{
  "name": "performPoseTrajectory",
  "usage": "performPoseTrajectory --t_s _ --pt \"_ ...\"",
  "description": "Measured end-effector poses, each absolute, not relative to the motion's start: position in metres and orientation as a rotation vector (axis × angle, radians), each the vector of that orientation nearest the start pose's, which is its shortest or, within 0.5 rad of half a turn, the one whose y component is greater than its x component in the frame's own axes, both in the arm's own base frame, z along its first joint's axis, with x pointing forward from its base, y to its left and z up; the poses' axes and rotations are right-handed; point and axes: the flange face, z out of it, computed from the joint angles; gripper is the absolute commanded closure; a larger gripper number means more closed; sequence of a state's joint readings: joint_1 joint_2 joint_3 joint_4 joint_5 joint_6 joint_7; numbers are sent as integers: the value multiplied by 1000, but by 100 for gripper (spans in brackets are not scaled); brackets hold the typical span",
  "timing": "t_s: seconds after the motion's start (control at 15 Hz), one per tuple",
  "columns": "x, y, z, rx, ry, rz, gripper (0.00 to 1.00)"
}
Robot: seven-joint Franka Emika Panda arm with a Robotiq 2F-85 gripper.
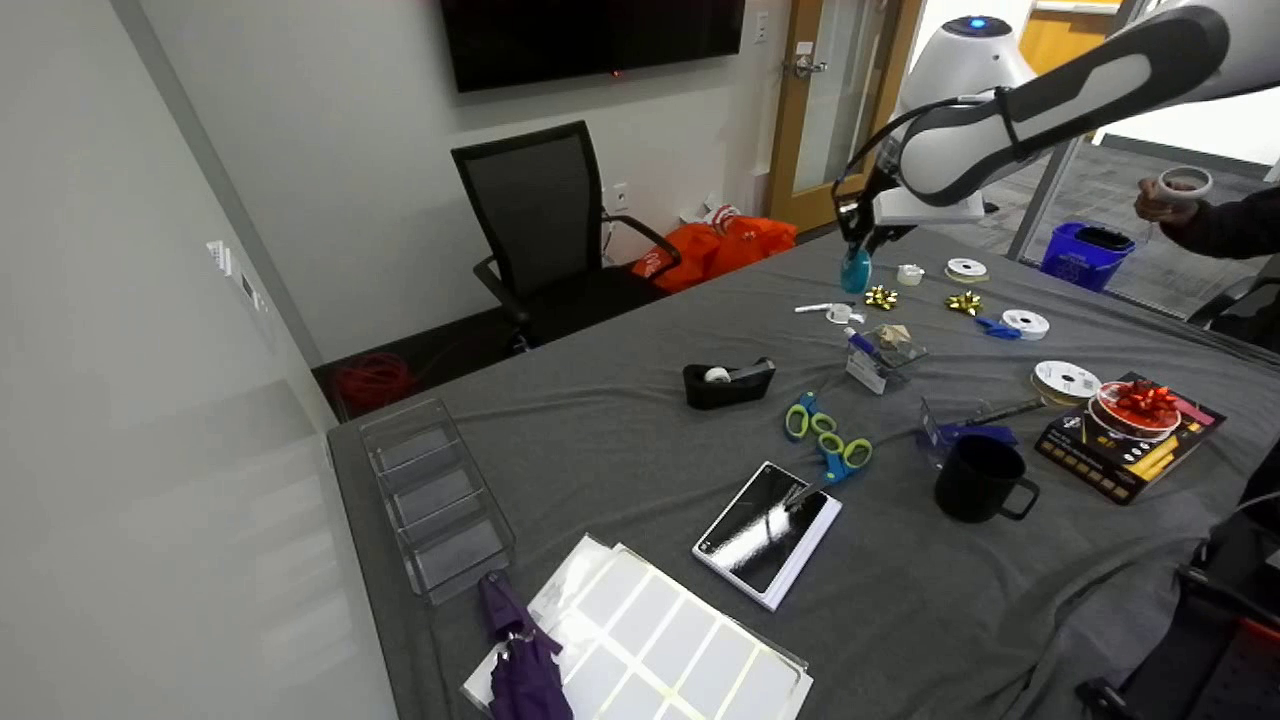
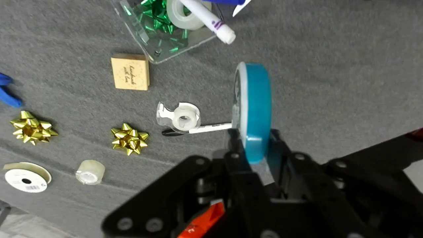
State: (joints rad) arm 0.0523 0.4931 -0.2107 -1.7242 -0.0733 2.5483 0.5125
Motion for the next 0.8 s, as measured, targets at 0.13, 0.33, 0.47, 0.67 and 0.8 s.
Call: performPoseTrajectory --t_s 0.13,0.33,0.47,0.67,0.8 --pt "710 -99 320 -3000 1057 -593 94" --pt "736 -112 280 -2959 1256 -615 94" --pt "749 -118 255 -2961 1358 -616 94" --pt "761 -124 226 -3010 1469 -567 94" --pt "765 -124 212 -3056 1510 -517 94"
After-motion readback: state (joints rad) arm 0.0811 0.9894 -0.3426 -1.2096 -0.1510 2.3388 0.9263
